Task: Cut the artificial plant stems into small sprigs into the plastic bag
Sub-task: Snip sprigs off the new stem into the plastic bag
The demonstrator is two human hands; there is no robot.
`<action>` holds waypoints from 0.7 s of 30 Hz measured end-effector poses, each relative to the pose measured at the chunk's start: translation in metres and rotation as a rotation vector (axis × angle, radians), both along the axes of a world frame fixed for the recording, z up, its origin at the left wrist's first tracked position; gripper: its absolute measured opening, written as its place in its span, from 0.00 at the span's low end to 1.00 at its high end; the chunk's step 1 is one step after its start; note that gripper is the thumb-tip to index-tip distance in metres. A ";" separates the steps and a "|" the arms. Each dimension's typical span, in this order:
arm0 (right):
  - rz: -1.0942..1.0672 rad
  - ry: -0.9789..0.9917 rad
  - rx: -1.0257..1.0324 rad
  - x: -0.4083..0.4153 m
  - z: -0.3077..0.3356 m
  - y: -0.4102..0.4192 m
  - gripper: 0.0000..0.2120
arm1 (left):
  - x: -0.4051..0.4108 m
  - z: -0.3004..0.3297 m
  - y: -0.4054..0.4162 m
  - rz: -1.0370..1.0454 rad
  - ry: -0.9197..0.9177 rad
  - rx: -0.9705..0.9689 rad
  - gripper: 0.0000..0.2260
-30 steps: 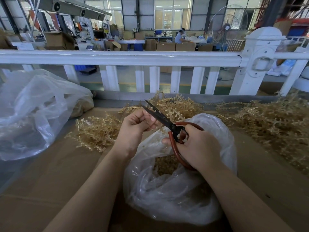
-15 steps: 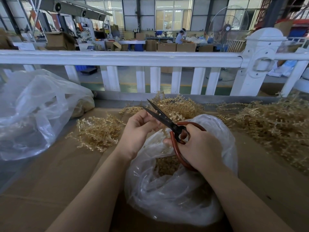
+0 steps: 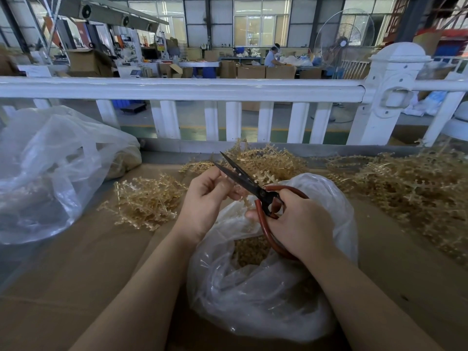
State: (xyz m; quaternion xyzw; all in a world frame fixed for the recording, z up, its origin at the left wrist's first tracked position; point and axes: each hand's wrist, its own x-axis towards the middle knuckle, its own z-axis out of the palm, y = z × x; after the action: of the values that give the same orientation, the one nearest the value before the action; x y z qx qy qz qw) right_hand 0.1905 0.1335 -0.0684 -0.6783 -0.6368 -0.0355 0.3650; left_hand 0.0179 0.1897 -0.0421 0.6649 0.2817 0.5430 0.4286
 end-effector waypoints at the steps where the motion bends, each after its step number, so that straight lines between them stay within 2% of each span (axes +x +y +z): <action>1: 0.000 -0.011 0.006 0.000 0.000 0.000 0.41 | 0.000 0.000 0.000 -0.003 -0.008 -0.002 0.11; 11: 0.000 -0.032 0.015 0.000 -0.001 -0.001 0.42 | -0.002 0.001 -0.001 -0.012 -0.014 -0.026 0.13; 15: -0.004 -0.050 0.023 -0.001 -0.001 -0.001 0.39 | -0.001 -0.001 -0.002 -0.034 0.035 -0.007 0.13; 21: -0.002 -0.029 0.037 -0.001 -0.003 0.000 0.42 | -0.001 0.000 -0.001 -0.047 0.049 0.006 0.12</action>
State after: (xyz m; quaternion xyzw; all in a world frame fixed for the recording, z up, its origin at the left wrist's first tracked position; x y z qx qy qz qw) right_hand 0.1891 0.1335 -0.0717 -0.6712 -0.6408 -0.0576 0.3681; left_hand 0.0174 0.1891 -0.0425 0.6856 0.2748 0.5171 0.4324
